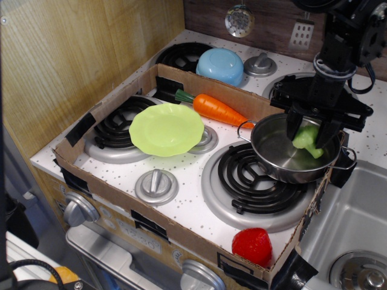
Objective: Take broccoli out of pan
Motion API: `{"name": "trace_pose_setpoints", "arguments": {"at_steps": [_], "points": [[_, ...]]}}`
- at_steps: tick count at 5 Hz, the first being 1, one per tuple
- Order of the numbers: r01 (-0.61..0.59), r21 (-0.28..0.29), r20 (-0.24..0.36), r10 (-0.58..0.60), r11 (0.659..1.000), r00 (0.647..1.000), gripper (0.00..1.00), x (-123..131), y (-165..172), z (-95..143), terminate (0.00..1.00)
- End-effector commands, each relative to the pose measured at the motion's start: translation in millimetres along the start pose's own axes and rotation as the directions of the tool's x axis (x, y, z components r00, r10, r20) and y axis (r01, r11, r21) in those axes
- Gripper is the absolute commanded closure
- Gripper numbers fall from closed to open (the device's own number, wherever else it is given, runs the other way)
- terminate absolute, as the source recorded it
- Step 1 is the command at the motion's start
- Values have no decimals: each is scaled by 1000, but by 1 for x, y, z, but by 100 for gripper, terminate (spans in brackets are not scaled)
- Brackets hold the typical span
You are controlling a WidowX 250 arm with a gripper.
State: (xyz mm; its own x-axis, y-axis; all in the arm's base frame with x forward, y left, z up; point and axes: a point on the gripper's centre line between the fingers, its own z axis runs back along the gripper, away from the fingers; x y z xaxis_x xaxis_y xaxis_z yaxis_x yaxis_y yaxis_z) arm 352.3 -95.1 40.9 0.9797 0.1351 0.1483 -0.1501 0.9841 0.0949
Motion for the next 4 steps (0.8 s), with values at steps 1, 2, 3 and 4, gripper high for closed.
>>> {"name": "trace_pose_setpoints", "arguments": {"at_steps": [1,2,3,4], "points": [[-42,88,26,40,995,999,100,8,25,66,0],[-71,138,29,67,988,997,100,-1,45,86,0],[-128,169,10,128,977,992,100,-20,76,97,0],[-180,155,-4,183,971,983,100,-49,99,87,0]]}}
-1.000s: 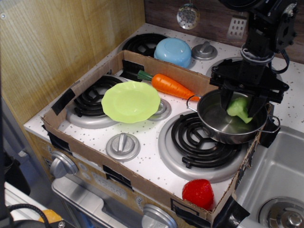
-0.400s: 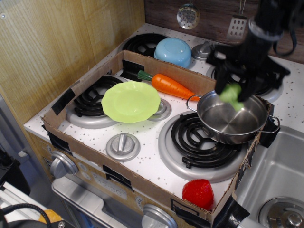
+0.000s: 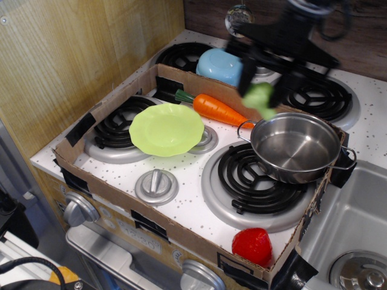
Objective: Take broccoli out of pan
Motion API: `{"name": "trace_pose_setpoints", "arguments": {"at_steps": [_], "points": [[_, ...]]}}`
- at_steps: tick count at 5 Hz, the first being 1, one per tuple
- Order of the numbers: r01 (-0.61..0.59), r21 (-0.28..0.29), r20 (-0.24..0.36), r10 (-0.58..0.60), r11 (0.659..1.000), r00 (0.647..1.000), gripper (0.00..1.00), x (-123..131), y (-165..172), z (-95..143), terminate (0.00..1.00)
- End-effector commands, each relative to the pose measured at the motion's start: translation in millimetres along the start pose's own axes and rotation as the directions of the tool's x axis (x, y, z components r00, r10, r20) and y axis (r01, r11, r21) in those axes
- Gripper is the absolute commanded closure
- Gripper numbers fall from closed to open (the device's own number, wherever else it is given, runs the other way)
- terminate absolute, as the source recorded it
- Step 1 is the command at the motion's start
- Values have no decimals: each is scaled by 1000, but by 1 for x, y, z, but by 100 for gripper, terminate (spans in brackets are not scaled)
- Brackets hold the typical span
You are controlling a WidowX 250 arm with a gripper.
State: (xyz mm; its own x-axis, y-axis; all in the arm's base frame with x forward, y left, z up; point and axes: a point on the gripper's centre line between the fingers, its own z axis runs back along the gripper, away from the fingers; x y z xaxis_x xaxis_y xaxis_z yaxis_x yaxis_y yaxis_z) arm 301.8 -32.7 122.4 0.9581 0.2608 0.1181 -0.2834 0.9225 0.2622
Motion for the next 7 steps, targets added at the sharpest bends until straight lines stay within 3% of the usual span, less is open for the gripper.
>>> {"name": "trace_pose_setpoints", "arguments": {"at_steps": [1,3,4,6,7], "points": [[-102,-52,30,104,993,994,100,-30,41,-19,0],[-167,-148,-43,162,975,986,100,-45,26,-60,0],[-203,-173,-46,198,964,979,100,-51,14,-77,0],[-281,-146,-56,275,949,960,100,-66,13,-87,0],[-259,-153,-38,256,954,966,0,-65,16,-86,0]]}}
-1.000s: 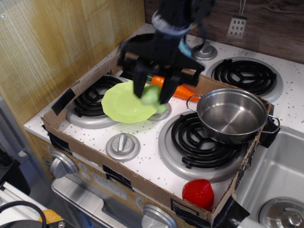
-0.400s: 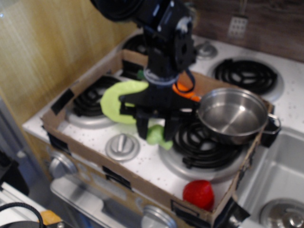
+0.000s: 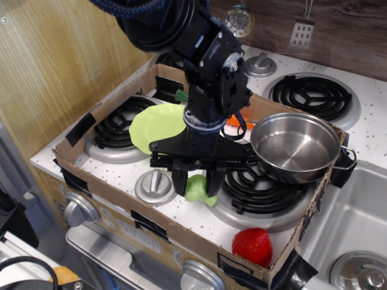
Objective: Take broccoli out of pan
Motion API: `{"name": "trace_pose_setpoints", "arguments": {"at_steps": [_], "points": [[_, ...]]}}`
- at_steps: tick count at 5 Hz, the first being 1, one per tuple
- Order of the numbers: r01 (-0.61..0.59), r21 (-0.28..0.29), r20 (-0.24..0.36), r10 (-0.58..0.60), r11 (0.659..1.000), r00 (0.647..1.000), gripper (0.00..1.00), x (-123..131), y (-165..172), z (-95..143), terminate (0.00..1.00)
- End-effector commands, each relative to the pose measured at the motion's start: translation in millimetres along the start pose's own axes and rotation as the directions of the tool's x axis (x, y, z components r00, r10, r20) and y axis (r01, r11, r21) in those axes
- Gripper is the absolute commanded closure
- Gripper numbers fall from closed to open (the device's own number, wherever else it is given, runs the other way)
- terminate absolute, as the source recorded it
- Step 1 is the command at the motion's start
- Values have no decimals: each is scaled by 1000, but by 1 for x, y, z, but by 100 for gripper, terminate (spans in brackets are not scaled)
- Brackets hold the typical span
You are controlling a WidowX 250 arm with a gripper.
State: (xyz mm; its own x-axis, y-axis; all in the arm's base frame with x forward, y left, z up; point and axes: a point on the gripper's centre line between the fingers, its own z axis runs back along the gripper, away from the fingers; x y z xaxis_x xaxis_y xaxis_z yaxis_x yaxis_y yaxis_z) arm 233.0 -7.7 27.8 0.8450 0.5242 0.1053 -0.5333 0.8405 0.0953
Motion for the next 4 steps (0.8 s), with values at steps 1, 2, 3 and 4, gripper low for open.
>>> {"name": "trace_pose_setpoints", "arguments": {"at_steps": [1,2,3,4], "points": [[29,-39,58,-27,999,998,0,6,-5,6,0],[58,-43,53,-56,997,997,0,11,-6,7,0],[78,-21,65,-76,997,995,0,19,-11,20,0],[90,-4,61,-90,996,994,0,26,-15,41,0]]}}
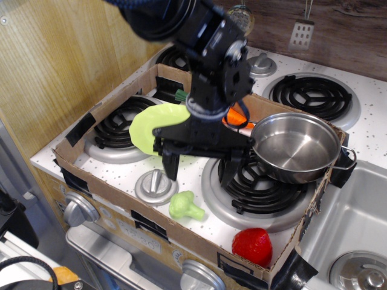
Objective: Take broccoli out of pan
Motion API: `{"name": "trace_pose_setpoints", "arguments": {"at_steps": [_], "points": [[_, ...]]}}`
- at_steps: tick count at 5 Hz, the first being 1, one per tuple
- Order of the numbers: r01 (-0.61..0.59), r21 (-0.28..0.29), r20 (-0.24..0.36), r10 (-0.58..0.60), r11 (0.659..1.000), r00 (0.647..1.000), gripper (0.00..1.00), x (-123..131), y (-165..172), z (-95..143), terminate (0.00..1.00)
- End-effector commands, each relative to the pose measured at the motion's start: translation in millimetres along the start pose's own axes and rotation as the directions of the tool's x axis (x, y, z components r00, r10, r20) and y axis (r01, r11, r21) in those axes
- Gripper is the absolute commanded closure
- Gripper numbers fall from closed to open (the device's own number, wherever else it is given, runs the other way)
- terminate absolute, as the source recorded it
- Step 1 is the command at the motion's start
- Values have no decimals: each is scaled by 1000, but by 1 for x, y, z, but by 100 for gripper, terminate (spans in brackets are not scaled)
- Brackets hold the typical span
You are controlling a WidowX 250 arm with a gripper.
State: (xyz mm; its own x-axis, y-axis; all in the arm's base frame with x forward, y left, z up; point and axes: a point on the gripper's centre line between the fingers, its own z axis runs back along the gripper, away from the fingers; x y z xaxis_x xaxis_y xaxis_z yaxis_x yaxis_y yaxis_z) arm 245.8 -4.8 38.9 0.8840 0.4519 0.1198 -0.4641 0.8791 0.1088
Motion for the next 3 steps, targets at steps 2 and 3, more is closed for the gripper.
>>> {"name": "trace_pose_setpoints", "arguments": {"at_steps": [2,3], "points": [[65,-8,63,-64,998,996,0,30,-19,55,0],[65,-8,63,-64,998,996,0,30,-19,55,0]]}}
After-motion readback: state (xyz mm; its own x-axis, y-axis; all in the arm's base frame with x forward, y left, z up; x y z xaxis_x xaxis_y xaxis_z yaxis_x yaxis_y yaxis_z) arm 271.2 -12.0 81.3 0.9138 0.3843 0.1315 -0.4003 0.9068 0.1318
